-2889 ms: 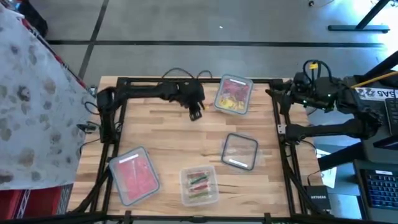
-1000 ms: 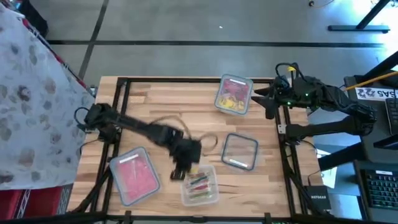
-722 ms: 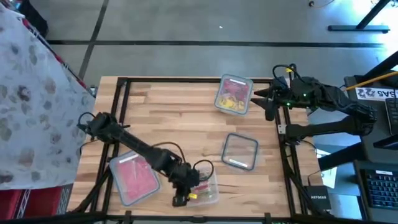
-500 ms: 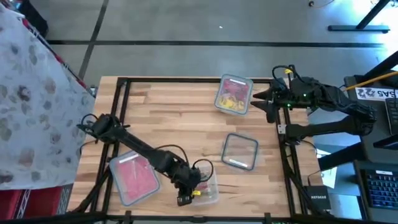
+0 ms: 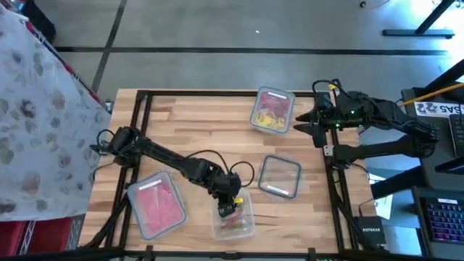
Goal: Sort candy
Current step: Close the square transparent bin
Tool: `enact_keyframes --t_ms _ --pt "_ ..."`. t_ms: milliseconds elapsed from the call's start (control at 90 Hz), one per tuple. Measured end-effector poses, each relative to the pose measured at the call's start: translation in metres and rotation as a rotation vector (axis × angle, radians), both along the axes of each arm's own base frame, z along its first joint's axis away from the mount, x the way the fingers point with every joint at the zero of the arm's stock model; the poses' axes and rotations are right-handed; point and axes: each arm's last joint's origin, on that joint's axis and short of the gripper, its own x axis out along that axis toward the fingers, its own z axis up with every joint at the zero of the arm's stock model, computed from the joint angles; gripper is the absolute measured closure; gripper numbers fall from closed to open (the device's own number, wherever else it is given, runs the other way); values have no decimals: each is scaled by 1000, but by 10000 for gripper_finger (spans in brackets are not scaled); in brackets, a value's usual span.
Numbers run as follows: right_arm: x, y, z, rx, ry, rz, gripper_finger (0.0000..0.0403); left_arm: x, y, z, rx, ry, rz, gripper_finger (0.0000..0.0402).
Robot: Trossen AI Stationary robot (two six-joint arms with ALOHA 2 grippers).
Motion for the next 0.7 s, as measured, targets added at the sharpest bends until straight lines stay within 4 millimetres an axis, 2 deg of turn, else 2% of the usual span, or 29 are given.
enact_keyframes --t_ms 144,300,456,700 --pt "0 0 0 0 4 0 238 0 22 -3 21 65 72 245" --pt "0 0 0 0 3 0 238 3 34 -3 23 67 89 245" --pt "0 0 0 0 3 0 238 3 36 -3 25 66 90 245" --pt "0 0 0 0 3 0 238 2 34 -3 76 57 -16 244"
